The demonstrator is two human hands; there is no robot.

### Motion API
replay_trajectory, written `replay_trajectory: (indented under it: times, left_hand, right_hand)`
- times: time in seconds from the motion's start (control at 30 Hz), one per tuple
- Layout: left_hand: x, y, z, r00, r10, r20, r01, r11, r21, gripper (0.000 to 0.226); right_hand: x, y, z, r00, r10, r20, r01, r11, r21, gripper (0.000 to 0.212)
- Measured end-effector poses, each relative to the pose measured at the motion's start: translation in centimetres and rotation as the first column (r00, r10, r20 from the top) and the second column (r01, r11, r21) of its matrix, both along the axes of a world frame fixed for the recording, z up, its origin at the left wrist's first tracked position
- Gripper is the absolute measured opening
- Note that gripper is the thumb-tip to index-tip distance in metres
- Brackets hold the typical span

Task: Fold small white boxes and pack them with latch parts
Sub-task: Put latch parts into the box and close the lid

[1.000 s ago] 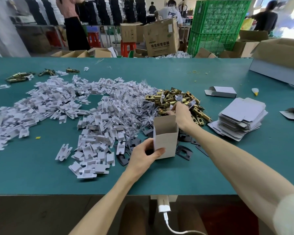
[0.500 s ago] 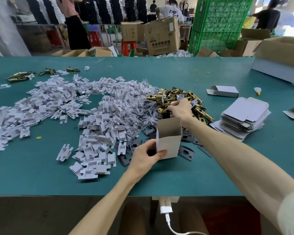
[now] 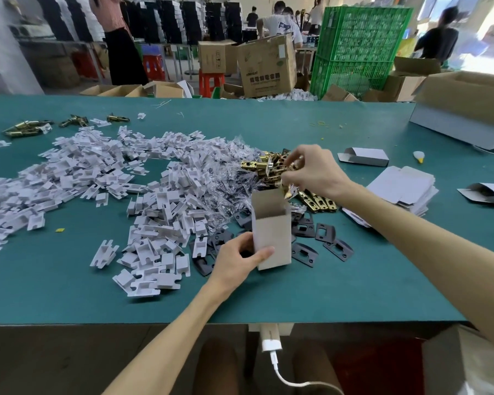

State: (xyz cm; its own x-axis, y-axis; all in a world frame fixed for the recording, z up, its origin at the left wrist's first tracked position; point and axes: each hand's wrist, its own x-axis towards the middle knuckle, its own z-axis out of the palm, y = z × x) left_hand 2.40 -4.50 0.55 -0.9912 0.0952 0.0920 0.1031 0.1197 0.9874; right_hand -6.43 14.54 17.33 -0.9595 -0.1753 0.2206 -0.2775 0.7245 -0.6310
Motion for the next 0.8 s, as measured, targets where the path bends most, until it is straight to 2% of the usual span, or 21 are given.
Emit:
replay_trajectory:
  times: [0.13, 0.33, 0.47, 0.57, 0.8]
  left_hand:
    - [0.2, 0.2, 0.2, 1.0, 0.01, -0.007, -0.01, 1.0, 0.006, 0.03]
    - [0.4, 0.1, 0.4, 1.0, -0.021, -0.013, 0.021, 1.0, 0.021, 0.038]
    - [0.5, 0.1, 0.4, 0.998, -0.058, -0.016, 0.058, 0.998, 0.009, 0.035]
    - [0.6, 0.3, 0.4, 0.996, -0.085, -0.025, 0.084, 0.996, -0.032, 0.034]
    - [0.8, 0.3, 0.3, 0.996, -0.078, -0.034, 0.077, 0.996, -0.046, 0.03]
  right_hand:
    - [2.3, 3.0, -2.8, 0.995, -0.038, 0.094, 0.034, 0.999, 0.034, 0.009]
    - [4.1, 4.3, -6.5, 0.995, -0.037, 0.095, 0.021, 0.985, 0.169, 0.019]
    - [4.2, 5.0, -7.1, 0.988, 0.102, 0.114, -0.13, 0.954, 0.27, 0.024]
    - [4.3, 5.5, -7.5, 0.975, 0.147, 0.167, -0.185, 0.954, 0.237, 0.014]
    - [5.3, 6.1, -4.6, 0.999, 0.05, -0.006, -0.05, 0.998, 0.049, 0.009]
